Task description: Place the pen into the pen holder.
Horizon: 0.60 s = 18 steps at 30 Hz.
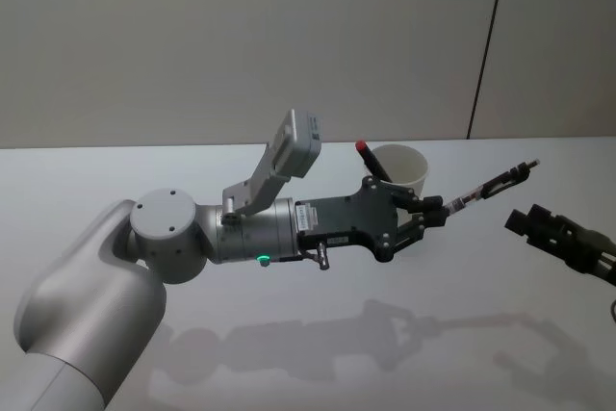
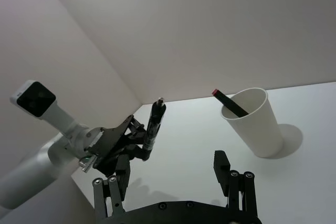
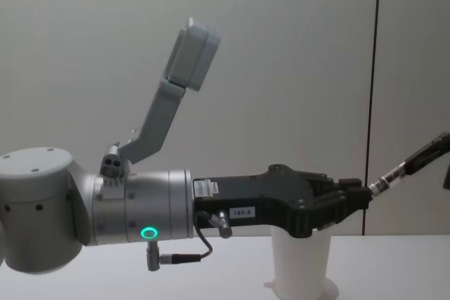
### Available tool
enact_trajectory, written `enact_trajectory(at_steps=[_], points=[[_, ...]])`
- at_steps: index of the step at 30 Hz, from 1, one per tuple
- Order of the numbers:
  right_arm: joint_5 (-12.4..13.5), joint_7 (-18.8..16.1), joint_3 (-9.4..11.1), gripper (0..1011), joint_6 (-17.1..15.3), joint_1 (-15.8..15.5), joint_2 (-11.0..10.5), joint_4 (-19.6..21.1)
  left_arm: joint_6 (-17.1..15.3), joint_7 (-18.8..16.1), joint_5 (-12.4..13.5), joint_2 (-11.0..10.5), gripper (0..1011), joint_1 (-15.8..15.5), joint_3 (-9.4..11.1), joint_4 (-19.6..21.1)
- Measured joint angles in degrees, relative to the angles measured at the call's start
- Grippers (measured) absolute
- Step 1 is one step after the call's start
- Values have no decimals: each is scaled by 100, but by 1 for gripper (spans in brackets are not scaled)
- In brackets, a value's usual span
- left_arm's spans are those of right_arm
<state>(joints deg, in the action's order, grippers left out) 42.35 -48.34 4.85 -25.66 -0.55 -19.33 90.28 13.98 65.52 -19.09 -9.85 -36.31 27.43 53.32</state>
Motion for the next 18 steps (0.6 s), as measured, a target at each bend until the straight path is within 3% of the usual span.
enact_trajectory(at_steps=[18], points=[[476, -276, -107, 1001, 92, 38, -51, -106, 0, 0, 0, 0, 136, 0, 0, 0]])
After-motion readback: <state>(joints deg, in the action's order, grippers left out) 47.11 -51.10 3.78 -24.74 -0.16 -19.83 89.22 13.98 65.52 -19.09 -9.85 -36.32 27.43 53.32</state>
